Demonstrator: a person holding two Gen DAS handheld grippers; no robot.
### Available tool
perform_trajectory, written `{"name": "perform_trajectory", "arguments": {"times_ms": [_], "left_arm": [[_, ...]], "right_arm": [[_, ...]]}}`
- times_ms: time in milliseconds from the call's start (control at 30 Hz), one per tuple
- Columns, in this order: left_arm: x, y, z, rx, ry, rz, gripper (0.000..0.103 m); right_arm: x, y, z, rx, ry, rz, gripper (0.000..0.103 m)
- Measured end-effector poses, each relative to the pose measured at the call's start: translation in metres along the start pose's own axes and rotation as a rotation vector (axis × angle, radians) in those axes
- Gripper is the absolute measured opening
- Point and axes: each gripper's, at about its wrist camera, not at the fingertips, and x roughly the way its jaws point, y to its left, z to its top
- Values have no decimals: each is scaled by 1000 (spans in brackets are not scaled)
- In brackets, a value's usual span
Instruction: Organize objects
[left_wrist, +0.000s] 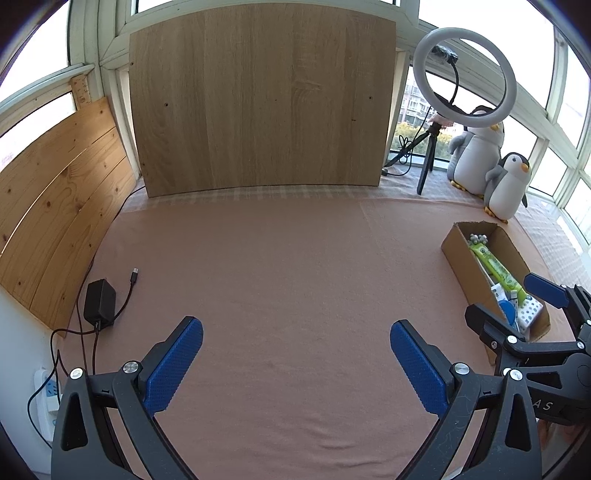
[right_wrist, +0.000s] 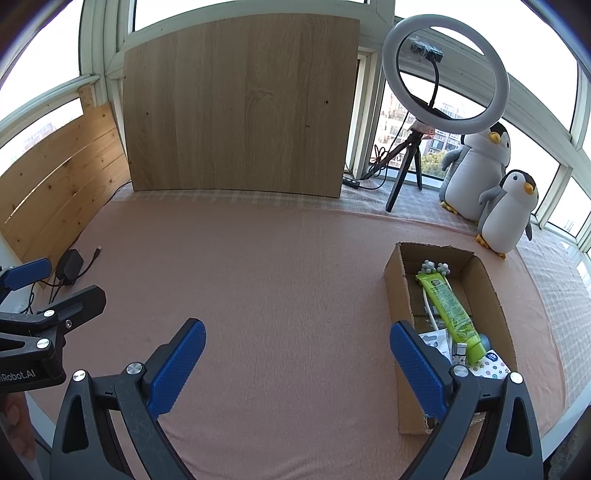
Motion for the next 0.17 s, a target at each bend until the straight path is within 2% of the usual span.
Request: {"name": "perform_trajectory", "arguments": {"times_ms": [67,167], "left_arm": [[1,-4,-2,22,-10,29,103],[3,-5,-1,26,-14,29,103]], "right_arm": [[2,0,-1,0,4,0,99],[4,-1,0,0,9,-2,99]]}}
